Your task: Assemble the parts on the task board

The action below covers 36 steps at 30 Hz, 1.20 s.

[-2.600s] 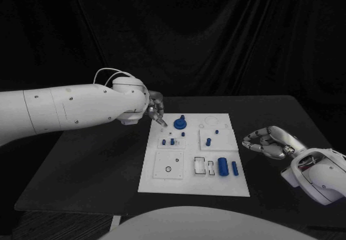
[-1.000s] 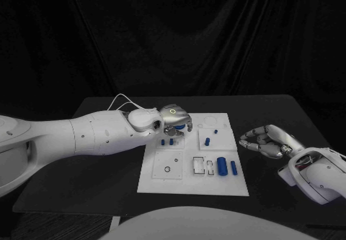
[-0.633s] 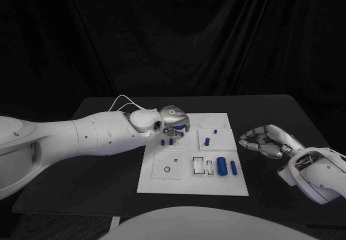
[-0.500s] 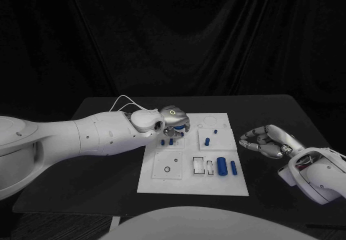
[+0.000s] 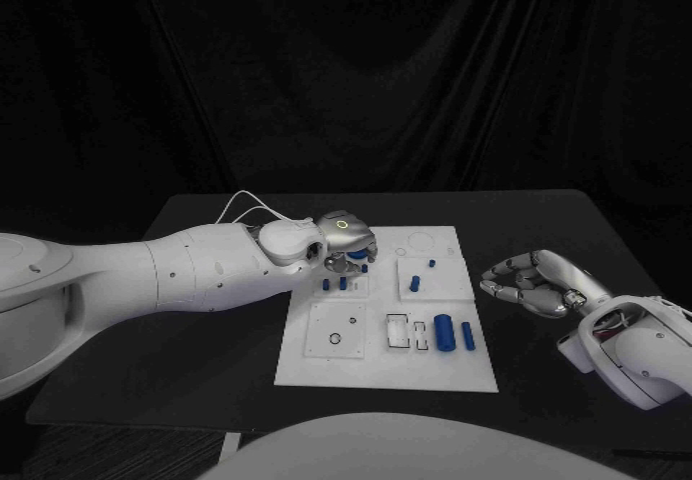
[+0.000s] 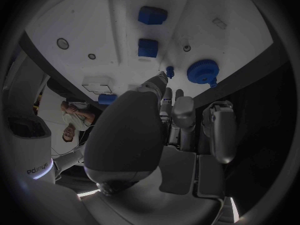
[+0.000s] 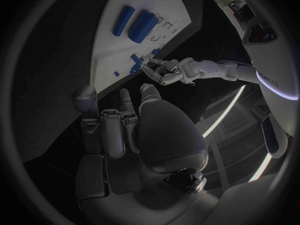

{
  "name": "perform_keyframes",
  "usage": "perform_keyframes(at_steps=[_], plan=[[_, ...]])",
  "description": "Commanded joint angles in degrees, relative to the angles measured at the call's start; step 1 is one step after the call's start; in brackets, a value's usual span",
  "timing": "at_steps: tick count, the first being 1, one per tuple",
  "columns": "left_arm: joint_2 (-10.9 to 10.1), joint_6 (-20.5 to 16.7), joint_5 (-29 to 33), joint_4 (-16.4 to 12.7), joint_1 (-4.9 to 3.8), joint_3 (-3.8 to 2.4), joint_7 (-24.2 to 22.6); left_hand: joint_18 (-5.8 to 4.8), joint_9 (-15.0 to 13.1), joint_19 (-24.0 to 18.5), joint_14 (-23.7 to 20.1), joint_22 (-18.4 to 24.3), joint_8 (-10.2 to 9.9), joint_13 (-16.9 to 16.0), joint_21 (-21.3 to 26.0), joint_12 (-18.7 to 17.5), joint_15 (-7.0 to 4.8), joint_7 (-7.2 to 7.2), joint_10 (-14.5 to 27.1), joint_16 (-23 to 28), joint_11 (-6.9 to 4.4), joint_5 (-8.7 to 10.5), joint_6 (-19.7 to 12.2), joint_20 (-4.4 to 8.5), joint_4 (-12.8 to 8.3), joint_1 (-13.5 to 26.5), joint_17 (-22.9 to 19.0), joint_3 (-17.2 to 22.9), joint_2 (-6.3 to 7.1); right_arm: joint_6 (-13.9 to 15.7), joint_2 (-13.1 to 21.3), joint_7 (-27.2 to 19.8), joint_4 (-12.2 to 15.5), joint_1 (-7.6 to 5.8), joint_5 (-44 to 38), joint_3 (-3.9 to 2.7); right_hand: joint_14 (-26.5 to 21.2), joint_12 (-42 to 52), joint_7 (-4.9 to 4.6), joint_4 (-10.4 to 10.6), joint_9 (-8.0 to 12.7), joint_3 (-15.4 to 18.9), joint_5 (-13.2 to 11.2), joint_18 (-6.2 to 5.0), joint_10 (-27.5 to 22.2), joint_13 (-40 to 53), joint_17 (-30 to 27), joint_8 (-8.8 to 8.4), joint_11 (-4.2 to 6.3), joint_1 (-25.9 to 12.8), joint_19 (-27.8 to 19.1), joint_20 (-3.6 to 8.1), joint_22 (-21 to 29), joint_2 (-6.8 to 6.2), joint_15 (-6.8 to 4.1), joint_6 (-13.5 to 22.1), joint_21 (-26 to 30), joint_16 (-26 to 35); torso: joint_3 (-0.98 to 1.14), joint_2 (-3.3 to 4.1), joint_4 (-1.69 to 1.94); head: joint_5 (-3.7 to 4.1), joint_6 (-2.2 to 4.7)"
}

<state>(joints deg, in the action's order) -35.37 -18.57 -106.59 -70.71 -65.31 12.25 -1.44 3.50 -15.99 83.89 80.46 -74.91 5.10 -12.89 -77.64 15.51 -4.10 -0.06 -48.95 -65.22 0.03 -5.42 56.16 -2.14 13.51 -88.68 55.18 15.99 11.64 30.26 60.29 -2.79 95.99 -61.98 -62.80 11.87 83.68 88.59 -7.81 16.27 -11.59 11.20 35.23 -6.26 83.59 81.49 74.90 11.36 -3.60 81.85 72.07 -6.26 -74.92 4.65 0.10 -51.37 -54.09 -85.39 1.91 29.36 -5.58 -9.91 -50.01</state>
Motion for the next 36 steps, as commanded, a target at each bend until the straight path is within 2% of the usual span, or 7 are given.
perform_keyframes(at_steps=[1, 12, 16, 19, 21, 23, 36], plan=[[-0.61, -3.98, -0.21, -1.03, 0.11, -0.07, -0.14, -0.76, 0.26, 1.27, -0.03, -11.42, -0.55, 0.28, 0.12, 0.34, 0.2, 0.47, -0.16, 0.13, 0.45, 0.7, -0.51, -0.19, -0.03, 0.66, -0.08, -0.16, -0.05, 0.8, 0.07, -0.1, 0.12, 0.13, -0.1, -0.03, 2.8, -0.28, -0.13, 0.05, 0.05, -0.24, 0.28, -0.93, 3.67, 6.22, 9.33, 0.13, -0.01, 0.69, 0.0, 0.01, -5.53, 0.0, -0.07, 0.04, -0.13, 0.03, 0.0, 0.01, -0.01, -0.04, 0.01], [-7.42, -21.27, 0.56, -8.58, -1.77, -0.11, 0.65, -0.91, 1.51, 1.75, 1.4, -11.64, -0.89, 0.77, -0.55, 3.55, 0.6, 0.41, -3.96, -1.79, 1.27, 1.4, -0.64, -0.48, 2.29, 2.66, 1.04, 0.56, -1.19, 0.74, 0.13, -0.18, 0.01, 0.14, -0.1, -0.03, 2.8, -0.28, -0.13, 0.05, 0.05, -0.24, 0.28, -0.93, 3.67, 6.22, 9.33, 0.13, -0.01, 0.69, 0.0, 0.01, -5.53, 0.0, -0.07, 0.04, -0.13, 0.03, -0.01, 0.0, 0.0, 0.25, 0.01], [-10.59, -25.19, 3.26, -11.27, -3.72, -0.11, -0.64, -0.87, 2.4, 1.72, 2.75, -11.61, -0.72, -9.78, -0.31, 19.15, 0.07, 0.02, -6.99, -6.06, 0.15, 1.36, 0.49, -0.04, 2.36, 3.79, 5.87, 0.34, -1.24, 0.59, 0.19, -0.12, -0.06, 0.14, -0.1, -0.03, 2.85, -0.24, -0.13, 0.05, 0.06, -0.27, 0.28, -0.92, 3.74, 6.27, 9.41, 0.14, -0.01, 0.72, 0.02, 0.01, -5.55, -0.05, -0.07, 0.05, -0.15, -0.05, 0.01, 0.01, 0.01, 0.31, 0.01], [-12.93, -24.1, 6.62, -13.03, -5.02, -0.1, -0.46, -1.29, 2.47, 2.48, 5.61, -12.22, 0.79, -44.31, -2.35, 52.18, -1.22, -1.22, -18.07, -14.55, -1.4, 0.41, 2.94, 0.92, 3.01, 7.93, 18.0, 0.17, -3.18, 0.44, 0.18, -0.03, -0.17, 0.14, -0.1, -0.03, 2.85, -0.18, -0.13, 0.06, 0.06, -0.28, 0.28, -0.91, 3.83, 6.34, 9.41, 0.14, -0.01, 0.71, 0.06, 0.01, -5.57, -0.04, -0.07, 0.04, -0.22, -0.05, 0.0, -0.01, 0.0, 0.14, 0.01], [-14.3, -20.38, 9.32, -13.95, -5.51, -0.1, 0.43, -1.31, 1.49, 2.47, 8.68, -12.25, 3.3, -64.9, -2.44, 67.28, -1.91, -1.45, -31.91, -22.72, -2.33, 0.18, 5.77, 1.6, 2.88, 9.75, 31.22, 0.28, -4.11, 0.35, 0.16, 0.04, -0.19, 0.14, -0.1, -0.03, 2.85, -0.18, -0.13, 0.06, 0.06, -0.28, 0.28, -0.91, 3.83, 6.34, 9.41, 0.14, -0.01, 0.71, 0.06, 0.01, -5.57, -0.04, -0.07, 0.04, -0.22, -0.05, 0.0, 0.01, 0.0, 0.13, 0.01], [-15.27, -15.31, 12.43, -14.52, -5.8, -0.09, 1.94, -2.28, -0.01, 4.03, 9.54, -13.48, 6.38, -77.11, -6.72, 74.49, -1.59, -1.65, -41.05, -24.78, -2.66, -1.79, 9.96, 1.49, 2.55, 14.24, 34.82, -0.22, -5.36, 0.3, 0.15, 0.08, -0.21, 0.14, -0.1, -0.03, 2.85, -0.18, -0.13, 0.06, 0.06, -0.28, 0.28, -0.91, 3.83, 6.34, 9.41, 0.14, -0.01, 0.71, 0.06, 0.01, -5.57, -0.04, -0.07, 0.04, -0.22, -0.05, 0.0, 0.0, -0.01, 0.08, 0.01], [-17.15, 11.96, 28.51, -14.33, -5.62, -0.04, 17.66, -2.88, -11.32, 4.98, 9.54, -14.27, 15.43, -77.11, -9.83, 74.49, -1.57, -0.31, -41.05, -24.78, -3.07, -3.51, 11.43, 1.31, 3.36, 21.66, 34.82, 0.36, -4.28, -0.09, 0.21, 0.57, -0.04, 0.15, -0.1, -0.03, 2.88, -0.15, -0.13, 0.08, 0.06, -0.29, 0.29, -0.9, 3.88, 6.39, 9.46, 0.16, -0.01, 0.69, 0.1, 0.01, -5.58, -0.01, -0.07, 0.02, -0.28, -0.09, 0.04, 0.0, -0.03, 0.07, 0.01]])
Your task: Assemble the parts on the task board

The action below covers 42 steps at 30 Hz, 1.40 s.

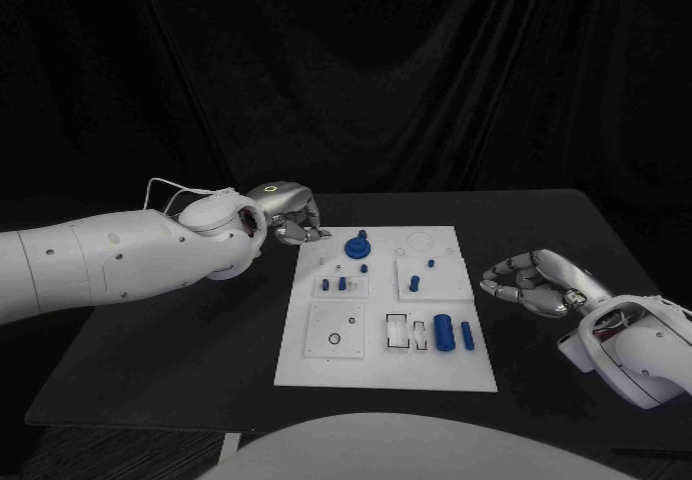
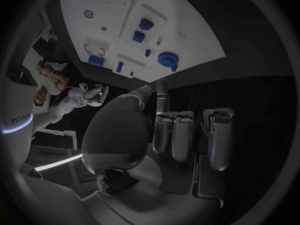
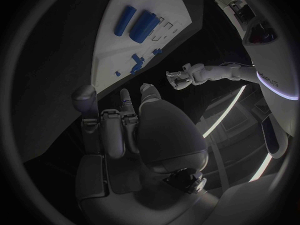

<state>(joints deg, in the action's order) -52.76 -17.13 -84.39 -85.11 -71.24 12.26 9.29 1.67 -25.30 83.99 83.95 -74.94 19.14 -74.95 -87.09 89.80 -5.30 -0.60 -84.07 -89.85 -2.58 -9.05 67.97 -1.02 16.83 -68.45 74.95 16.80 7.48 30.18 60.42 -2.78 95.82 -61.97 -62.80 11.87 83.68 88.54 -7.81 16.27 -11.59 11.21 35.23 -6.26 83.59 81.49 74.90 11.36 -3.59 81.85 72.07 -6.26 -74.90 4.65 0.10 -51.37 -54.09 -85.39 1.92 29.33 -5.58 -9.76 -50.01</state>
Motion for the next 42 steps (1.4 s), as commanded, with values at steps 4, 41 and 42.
perform_keyframes(at_steps=[4, 41, 42], plan=[[1.09, 13.93, 7.02, 0.55, 0.95, -0.05, 9.35, -0.99, -4.96, 4.75, 6.05, -14.16, 3.11, -15.05, -0.19, 0.2, -0.53, 0.4, -5.93, -0.15, -0.62, 1.72, -1.21, 0.35, 0.03, 2.67, 15.05, -1.43, -0.45, -0.09, 0.07, 0.68, 0.18, 0.14, -0.1, -0.03, 2.88, -0.1, -0.13, 0.08, 0.06, -0.3, 0.29, -0.9, 3.88, 6.39, 9.46, 0.16, -0.02, 0.69, 0.1, 0.01, -5.6, -0.01, -0.08, 0.02, -0.28, -0.09, -0.02, 0.06, -0.03, -0.18, 0.01], [6.31, 19.29, 7.49, 3.25, 2.89, -0.04, 11.39, -0.39, -12.59, 3.51, 6.05, -13.34, 3.18, -15.05, 2.2, 0.2, -0.28, -0.29, -5.93, -0.15, -0.24, 2.07, -4.68, 0.15, -0.05, 8.09, 15.05, -10.47, -3.77, -0.49, 0.15, 1.2, 0.22, 0.14, -0.1, -0.03, 2.87, -0.13, -0.08, 0.08, 0.05, -0.4, 0.3, -0.9, 3.83, 6.34, 9.43, 0.24, 0.01, 0.74, 0.12, 0.01, -5.61, 0.04, -0.09, -0.1, -0.27, -0.08, -0.01, 0.06, 0.02, -0.02, 0.01], [6.45, 19.49, 7.49, 3.38, 2.92, -0.04, 11.61, -0.38, -12.61, 3.49, 6.05, -13.32, 3.14, -15.05, 2.25, 0.2, -0.27, -0.3, -5.93, -0.15, -0.24, 2.05, -4.7, 0.14, -0.06, 8.1, 15.05, -10.56, -3.8, -0.49, 0.17, 1.2, 0.23, 0.14, -0.1, -0.03, 2.86, -0.13, -0.08, 0.07, 0.05, -0.41, 0.3, -0.91, 3.82, 6.33, 9.42, 0.24, 0.02, 0.76, 0.11, 0.01, -5.6, 0.05, -0.09, -0.1, -0.25, -0.07, -0.01, 0.06, 0.02, -0.01, 0.01]])
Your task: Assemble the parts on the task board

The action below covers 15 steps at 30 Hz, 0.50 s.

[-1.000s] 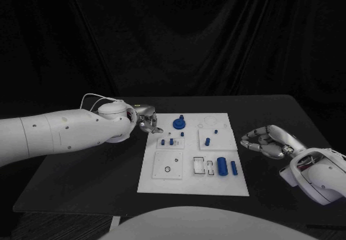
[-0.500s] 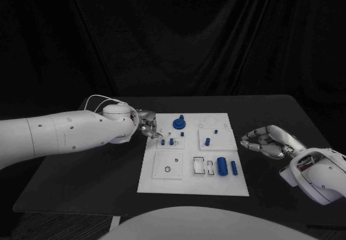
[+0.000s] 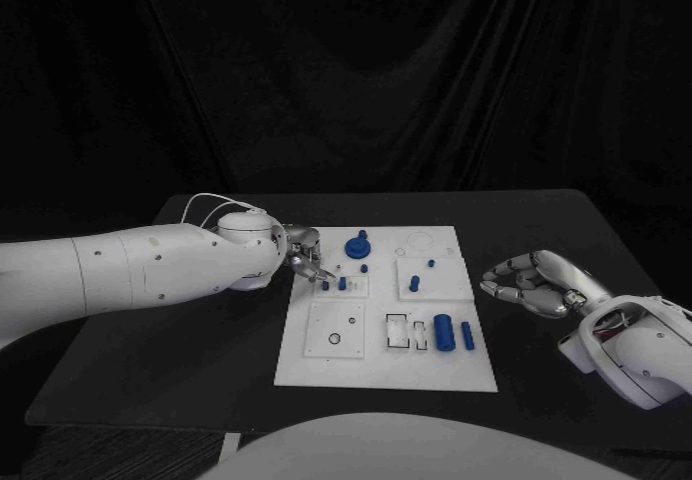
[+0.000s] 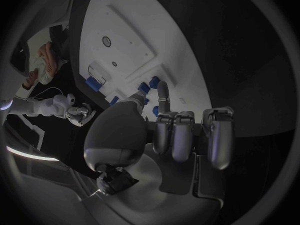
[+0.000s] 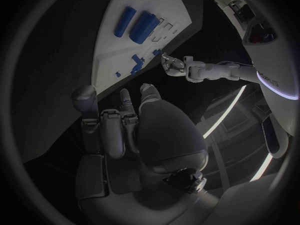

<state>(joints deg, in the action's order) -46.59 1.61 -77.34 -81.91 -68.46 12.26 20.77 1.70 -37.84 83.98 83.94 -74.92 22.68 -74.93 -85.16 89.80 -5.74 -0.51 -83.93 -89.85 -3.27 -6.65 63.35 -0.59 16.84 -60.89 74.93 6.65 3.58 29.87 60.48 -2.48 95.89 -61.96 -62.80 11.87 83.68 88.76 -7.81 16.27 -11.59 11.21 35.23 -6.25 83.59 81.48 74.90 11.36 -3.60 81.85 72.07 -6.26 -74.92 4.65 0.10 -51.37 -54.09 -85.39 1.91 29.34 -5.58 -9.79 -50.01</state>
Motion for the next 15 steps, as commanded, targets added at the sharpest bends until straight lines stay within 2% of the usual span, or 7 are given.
perform_keyframes(at_steps=[1, 5, 8, 15], plan=[[0.42, 0.95, 0.44, 0.31, 0.18, -0.05, 0.41, -0.39, -0.1, 3.48, 6.06, -13.33, -0.49, -15.07, 0.38, 0.2, 0.17, -0.41, -6.07, -0.15, 0.46, -0.42, -0.13, -0.29, -0.07, 0.59, 15.07, -0.6, 0.01, -0.16, 0.13, 0.91, 0.18, 0.13, -0.1, -0.03, 2.85, -0.36, -0.07, 0.05, 0.05, -0.44, 0.31, -0.92, 3.8, 6.32, 9.41, 0.25, 0.03, 0.8, 0.09, 0.02, -5.57, 0.05, -0.1, -0.11, -0.21, -0.06, 0.01, 0.05, 0.02, 0.03, 0.01], [0.88, 1.58, 0.4, 0.69, 0.39, -0.05, 1.79, -0.29, -0.29, 3.28, 6.06, -13.19, -0.97, -15.07, 0.81, 0.2, 0.21, -0.48, -6.07, -0.15, 0.52, -1.38, -0.34, -0.34, -0.1, 0.32, 15.07, -1.39, -0.53, -0.15, 0.2, 0.9, 0.27, 0.14, -0.1, -0.03, 2.85, -0.36, -0.07, 0.05, 0.05, -0.44, 0.31, -0.92, 3.8, 6.32, 9.41, 0.25, 0.03, 0.8, 0.09, 0.02, -5.57, 0.05, -0.1, -0.11, -0.21, -0.06, -0.01, 0.02, -0.02, 0.03, 0.01], [1.22, 2.15, 0.36, 1.0, 0.64, -0.05, 2.73, -0.2, -0.61, 3.14, 6.06, -13.06, -1.73, -15.07, 1.21, 0.2, 0.22, -0.56, -6.07, -0.15, 0.56, -3.97, -0.48, -0.37, -0.1, -0.28, 15.07, -2.56, -1.18, -0.13, 0.25, 0.9, 0.3, 0.14, -0.1, -0.03, 2.85, -0.36, -0.07, 0.05, 0.05, -0.44, 0.31, -0.92, 3.8, 6.32, 9.41, 0.25, 0.03, 0.8, 0.09, 0.02, -5.57, 0.05, -0.1, -0.11, -0.21, -0.06, 0.0, 0.02, -0.04, 0.04, 0.01], [2.05, 3.05, 0.32, 1.59, 1.27, -0.05, 3.91, -0.13, -1.08, 3.05, 6.06, -12.96, -2.59, -15.07, 1.58, 0.2, 0.2, -0.56, -6.07, -0.15, 0.56, -7.64, -0.45, -0.36, -0.11, -1.45, 15.07, -3.6, -1.91, -0.07, 0.35, 0.88, 0.38, 0.14, -0.1, -0.03, 2.81, -0.38, -0.06, 0.02, 0.06, -0.48, 0.31, -0.94, 3.77, 6.3, 9.35, 0.25, 0.04, 0.86, 0.05, 0.02, -5.55, 0.03, -0.11, -0.11, -0.12, -0.02, -0.01, 0.01, -0.03, -0.05, 0.01]])
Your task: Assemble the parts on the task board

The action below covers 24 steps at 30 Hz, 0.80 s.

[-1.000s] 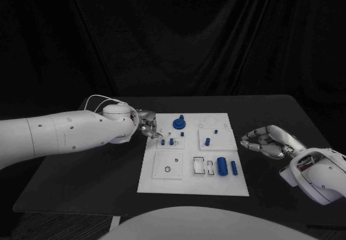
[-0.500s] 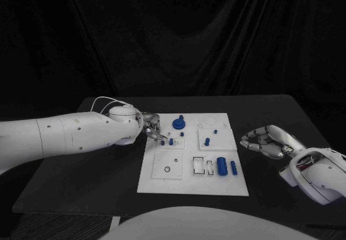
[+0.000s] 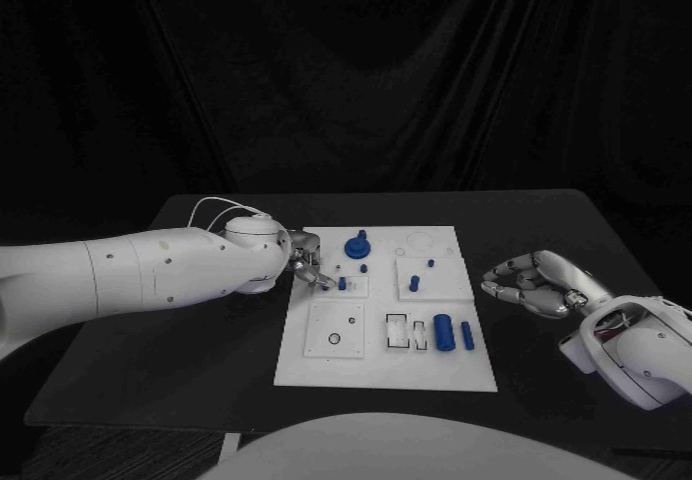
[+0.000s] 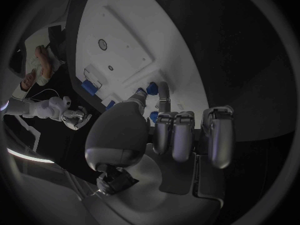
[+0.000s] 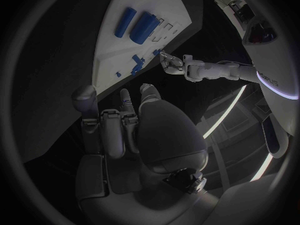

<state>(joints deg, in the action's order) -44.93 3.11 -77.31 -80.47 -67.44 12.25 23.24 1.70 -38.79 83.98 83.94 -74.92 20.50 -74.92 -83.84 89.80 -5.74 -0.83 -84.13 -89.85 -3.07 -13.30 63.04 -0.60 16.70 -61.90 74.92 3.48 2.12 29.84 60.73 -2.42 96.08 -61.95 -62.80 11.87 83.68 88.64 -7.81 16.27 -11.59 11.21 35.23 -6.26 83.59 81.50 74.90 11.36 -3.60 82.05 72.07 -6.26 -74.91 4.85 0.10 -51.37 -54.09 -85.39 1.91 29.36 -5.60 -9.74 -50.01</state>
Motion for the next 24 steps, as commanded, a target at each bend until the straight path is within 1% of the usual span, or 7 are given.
perform_keyframes(at_steps=[1, 6, 8, 11, 15, 18, 24], plan=[[0.52, 1.59, 0.29, 0.24, 0.32, -0.03, 1.47, -0.11, -0.23, 3.02, 6.06, -12.94, -0.51, -15.08, 0.35, 0.2, 0.2, -0.23, -5.87, -0.15, 0.36, -1.63, -0.1, -0.35, 0.03, -0.68, 15.08, -0.54, -0.53, -0.04, 0.1, 0.81, 0.19, 0.13, -0.1, -0.03, 2.81, -0.26, -0.06, 0.02, 0.06, -0.48, 0.31, -0.94, 3.76, 6.28, 9.35, 0.25, 0.04, 0.66, 0.05, 0.02, -5.56, -0.16, -0.11, -0.11, -0.12, -0.02, 0.0, -0.01, 0.0, -0.11, 0.01], [1.25, 1.59, 0.28, 0.66, 0.69, -0.03, 1.36, -0.07, -0.46, 2.97, 6.06, -12.89, -0.85, -15.08, 0.53, 0.2, 0.16, -0.21, -5.87, -0.15, 0.33, -3.12, -0.06, -0.33, -0.02, -1.53, 15.08, -0.77, -0.7, -0.02, 0.06, 0.81, 0.2, 0.13, -0.1, -0.03, 2.81, -0.26, -0.06, 0.02, 0.06, -0.48, 0.31, -0.94, 3.76, 6.28, 9.35, 0.25, 0.04, 0.66, 0.05, 0.02, -5.56, -0.16, -0.11, -0.11, -0.12, -0.02, 0.01, 0.01, 0.01, -0.11, 0.01], [1.47, 1.55, 0.28, 0.82, 0.8, -0.03, 1.26, -0.03, -0.67, 2.91, 6.06, -12.83, -1.14, -15.08, 0.74, 0.2, 0.14, -0.2, -5.87, -0.15, 0.32, -4.71, -0.05, -0.31, -0.01, -2.29, 15.08, -0.87, -0.86, -0.02, 0.04, 0.82, 0.19, 0.13, -0.1, -0.03, 2.81, -0.26, -0.06, 0.02, 0.06, -0.48, 0.31, -0.94, 3.76, 6.28, 9.35, 0.25, 0.04, 0.66, 0.05, 0.02, -5.56, -0.16, -0.11, -0.11, -0.12, -0.02, 0.0, 0.02, 0.01, -0.14, 0.01], [1.77, 1.52, 0.28, 1.01, 0.93, -0.03, 1.15, -0.01, -0.85, 2.89, 6.06, -12.8, -1.32, -15.08, 0.86, 0.2, 0.11, -0.15, -5.87, -0.15, 0.27, -5.91, 0.04, -0.29, -0.03, -2.88, 15.08, -0.91, -0.98, -0.08, 0.0, 0.87, 0.19, 0.13, -0.1, -0.03, 2.81, -0.26, -0.06, 0.02, 0.06, -0.48, 0.31, -0.94, 3.76, 6.28, 9.35, 0.25, 0.04, 0.66, 0.05, 0.02, -5.56, -0.16, -0.11, -0.11, -0.12, -0.02, 0.0, 0.02, 0.02, -0.18, 0.01], [1.95, 1.56, 0.28, 1.16, 1.04, -0.03, 1.09, 0.02, -1.22, 2.87, 6.06, -12.77, -1.66, -15.08, 1.03, 0.2, 0.0, -0.01, -5.87, -0.15, 0.15, -9.0, 0.15, -0.19, -0.08, -4.64, 15.08, -0.69, -0.96, -0.12, -0.04, 0.92, 0.18, 0.13, -0.1, -0.03, 2.79, -0.3, -0.06, 0.01, 0.06, -0.52, 0.32, -0.95, 3.71, 6.23, 9.31, 0.25, 0.04, 0.7, 0.02, 0.02, -5.54, -0.17, -0.11, -0.1, -0.05, 0.01, 0.01, 0.0, 0.03, -0.13, 0.01], [2.02, 1.76, 0.33, 1.22, 1.12, -0.03, 1.12, 0.05, -1.62, 2.85, 6.06, -12.74, -1.91, -15.08, 1.2, 0.2, -0.12, 0.15, -5.87, -0.15, 0.01, -12.74, 0.26, -0.06, -0.19, -6.74, 15.08, -0.1, -0.78, -0.13, -0.07, 0.94, 0.18, 0.14, -0.1, -0.03, 2.79, -0.3, -0.06, 0.01, 0.06, -0.52, 0.32, -0.95, 3.71, 6.23, 9.31, 0.25, 0.04, 0.7, 0.02, 0.02, -5.54, -0.17, -0.11, -0.1, -0.05, 0.01, 0.01, 0.01, 0.01, -0.14, 0.01], [2.1, 1.93, 1.15, 1.21, 1.2, -0.03, 1.34, 0.12, -2.19, 2.76, 6.06, -12.64, -2.21, -15.08, 1.6, 0.2, -0.29, 0.3, -5.87, -0.15, -0.16, -16.82, 0.32, 0.08, -0.43, -9.78, 15.08, 1.12, -0.33, -0.19, -0.12, 1.03, 0.15, 0.14, -0.1, -0.03, 2.74, -0.32, -0.06, 0.0, 0.07, -0.56, 0.33, -0.96, 3.67, 6.2, 9.24, 0.24, 0.04, 0.74, -0.01, 0.02, -5.53, -0.15, -0.11, -0.09, 0.01, 0.06, 0.0, -0.01, 0.02, -0.23, 0.01]])
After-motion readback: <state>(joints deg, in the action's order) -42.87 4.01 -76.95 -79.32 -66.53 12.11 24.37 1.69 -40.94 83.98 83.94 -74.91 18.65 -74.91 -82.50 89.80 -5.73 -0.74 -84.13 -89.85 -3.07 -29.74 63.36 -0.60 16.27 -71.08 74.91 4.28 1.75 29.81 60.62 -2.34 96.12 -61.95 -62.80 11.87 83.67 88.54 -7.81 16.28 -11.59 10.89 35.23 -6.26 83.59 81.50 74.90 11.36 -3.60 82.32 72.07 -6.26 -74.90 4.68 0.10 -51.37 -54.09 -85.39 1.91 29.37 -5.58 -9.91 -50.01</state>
